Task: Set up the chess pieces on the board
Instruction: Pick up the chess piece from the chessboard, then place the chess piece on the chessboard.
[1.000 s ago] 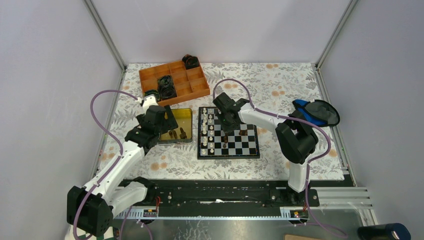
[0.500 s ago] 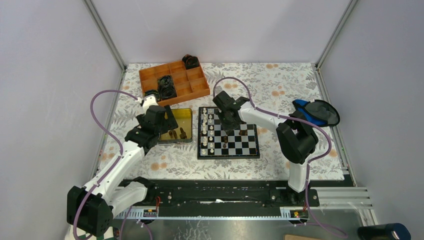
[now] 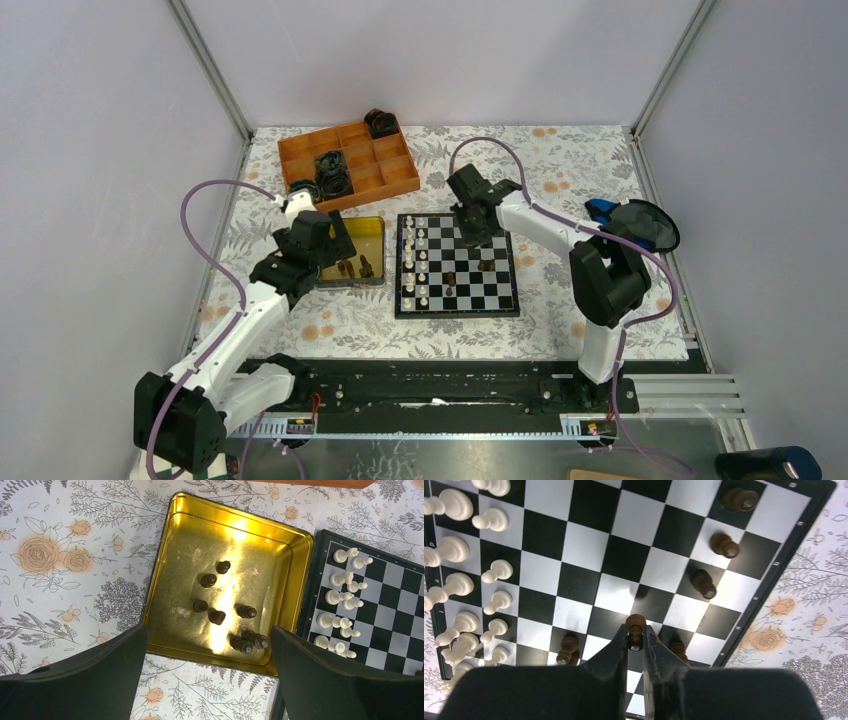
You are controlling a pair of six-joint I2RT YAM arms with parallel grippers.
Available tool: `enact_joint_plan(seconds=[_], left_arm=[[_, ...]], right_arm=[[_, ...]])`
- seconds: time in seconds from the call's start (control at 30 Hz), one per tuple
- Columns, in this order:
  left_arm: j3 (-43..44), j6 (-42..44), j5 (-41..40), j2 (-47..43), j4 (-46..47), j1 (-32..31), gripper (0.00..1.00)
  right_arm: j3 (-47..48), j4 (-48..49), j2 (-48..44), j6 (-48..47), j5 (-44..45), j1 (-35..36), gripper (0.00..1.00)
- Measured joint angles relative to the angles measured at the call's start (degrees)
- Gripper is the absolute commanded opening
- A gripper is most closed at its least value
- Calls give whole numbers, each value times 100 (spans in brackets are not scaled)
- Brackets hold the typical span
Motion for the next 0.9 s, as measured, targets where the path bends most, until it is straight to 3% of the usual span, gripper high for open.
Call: enact_joint_plan(seconds=[0.9], left_arm=[[0, 0, 0, 17, 0, 0, 99]], right_arm=[[-424, 33, -114, -2, 33, -579, 8]])
